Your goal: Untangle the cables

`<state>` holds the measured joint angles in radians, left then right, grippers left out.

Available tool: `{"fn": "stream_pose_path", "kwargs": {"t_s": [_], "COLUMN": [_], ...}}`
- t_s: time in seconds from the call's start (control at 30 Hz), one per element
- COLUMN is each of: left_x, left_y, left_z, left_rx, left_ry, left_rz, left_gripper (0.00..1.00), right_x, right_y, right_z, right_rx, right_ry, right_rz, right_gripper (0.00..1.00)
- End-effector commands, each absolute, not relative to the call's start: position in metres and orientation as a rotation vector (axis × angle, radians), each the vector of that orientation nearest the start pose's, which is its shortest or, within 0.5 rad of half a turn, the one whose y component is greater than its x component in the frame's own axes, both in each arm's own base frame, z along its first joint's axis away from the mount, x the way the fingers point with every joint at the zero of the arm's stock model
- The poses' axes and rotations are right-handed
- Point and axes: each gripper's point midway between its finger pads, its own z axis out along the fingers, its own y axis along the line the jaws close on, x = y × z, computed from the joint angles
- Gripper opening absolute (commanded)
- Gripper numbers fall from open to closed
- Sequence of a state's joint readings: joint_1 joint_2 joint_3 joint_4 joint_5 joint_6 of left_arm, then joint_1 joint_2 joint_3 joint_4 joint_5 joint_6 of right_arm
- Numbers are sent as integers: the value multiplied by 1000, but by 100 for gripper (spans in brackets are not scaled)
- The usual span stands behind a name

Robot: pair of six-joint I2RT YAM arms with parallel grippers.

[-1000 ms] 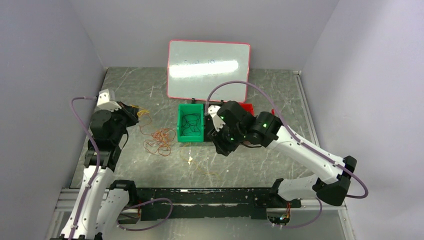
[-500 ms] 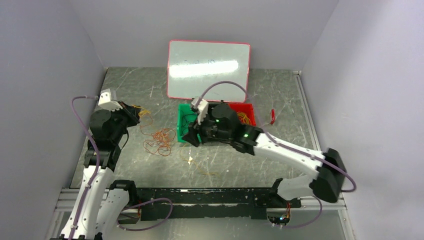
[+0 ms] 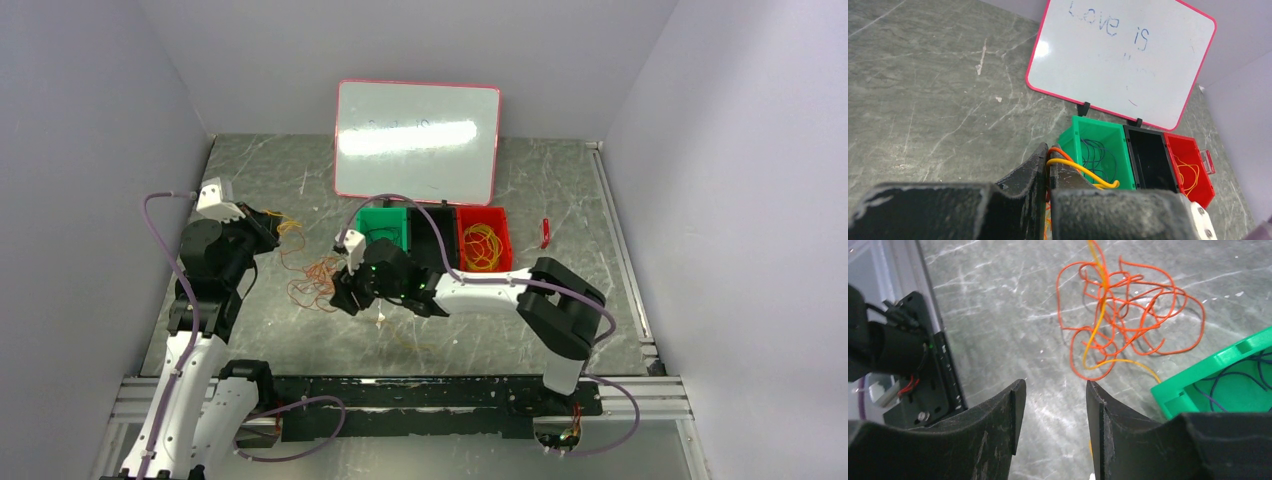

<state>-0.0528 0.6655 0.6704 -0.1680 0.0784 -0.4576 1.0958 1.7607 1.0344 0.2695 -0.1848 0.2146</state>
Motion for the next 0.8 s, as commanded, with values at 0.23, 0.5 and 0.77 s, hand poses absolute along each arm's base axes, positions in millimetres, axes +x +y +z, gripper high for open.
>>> {"fn": "stream_pose_path", "kwargs": {"t_s": [0.23,0.5,0.77], "left_x": [292,292,293], "left_y": [-48,-46,-37], "left_z": [276,274,273], "left_rx": [-284,-304,-351], "left_ry": [1691,1696,1690], "left_rz": [-461,-450,-413], "left_gripper": [7,7,11], "right_x": [229,238,227], "right_y": [495,483,446], "right_z": [107,95,98], "right_rx": [-883,-807,-755], "right_ry": [1889,1951,1992], "right_rz": [951,865,804], "right_gripper": [42,6,0]}}
